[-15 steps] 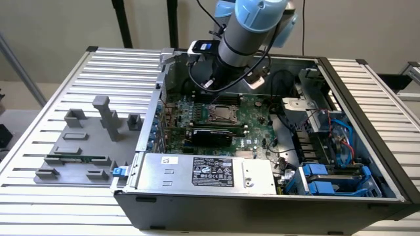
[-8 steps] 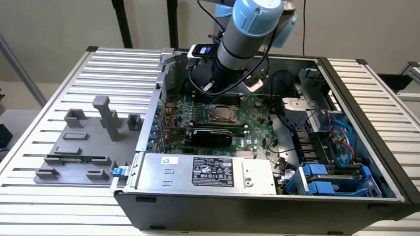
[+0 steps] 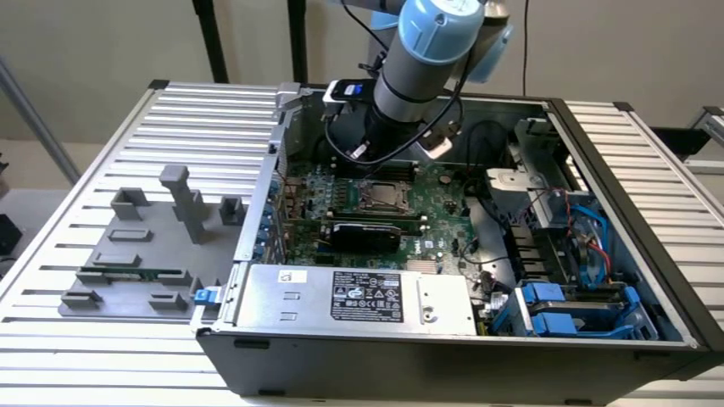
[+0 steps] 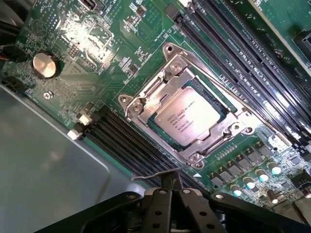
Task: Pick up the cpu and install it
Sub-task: 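Install the first cpu locking lever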
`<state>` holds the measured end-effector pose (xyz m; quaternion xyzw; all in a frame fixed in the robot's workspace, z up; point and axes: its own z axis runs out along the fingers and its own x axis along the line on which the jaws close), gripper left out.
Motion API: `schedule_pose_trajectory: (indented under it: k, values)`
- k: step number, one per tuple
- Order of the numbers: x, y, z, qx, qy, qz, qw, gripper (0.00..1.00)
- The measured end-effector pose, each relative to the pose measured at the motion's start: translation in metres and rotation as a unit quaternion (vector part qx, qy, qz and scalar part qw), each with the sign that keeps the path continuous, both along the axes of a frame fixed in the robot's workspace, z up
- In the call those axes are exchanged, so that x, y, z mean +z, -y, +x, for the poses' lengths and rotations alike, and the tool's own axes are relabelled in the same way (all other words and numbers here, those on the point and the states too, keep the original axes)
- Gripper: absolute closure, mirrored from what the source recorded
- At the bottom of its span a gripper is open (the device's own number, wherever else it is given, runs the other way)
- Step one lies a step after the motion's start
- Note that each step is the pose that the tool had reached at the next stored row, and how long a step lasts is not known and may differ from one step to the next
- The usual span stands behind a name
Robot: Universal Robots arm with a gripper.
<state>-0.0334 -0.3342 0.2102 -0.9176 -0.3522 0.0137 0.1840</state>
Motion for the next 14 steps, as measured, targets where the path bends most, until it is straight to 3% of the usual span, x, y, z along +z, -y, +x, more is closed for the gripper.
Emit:
schedule_pose_trajectory:
  k: [2,10,14]
  values:
    - [-0.0018,-0.0002,0.0,0.0,-0.0001,-0.0015,1.0,0.89]
    - [-0.01,-0.0032,0.0008,0.001,0.0,-0.0017,1.0,0.89]
    - [-0.0108,-0.0035,0.0031,0.001,0.0,-0.0032,1.0,0.89]
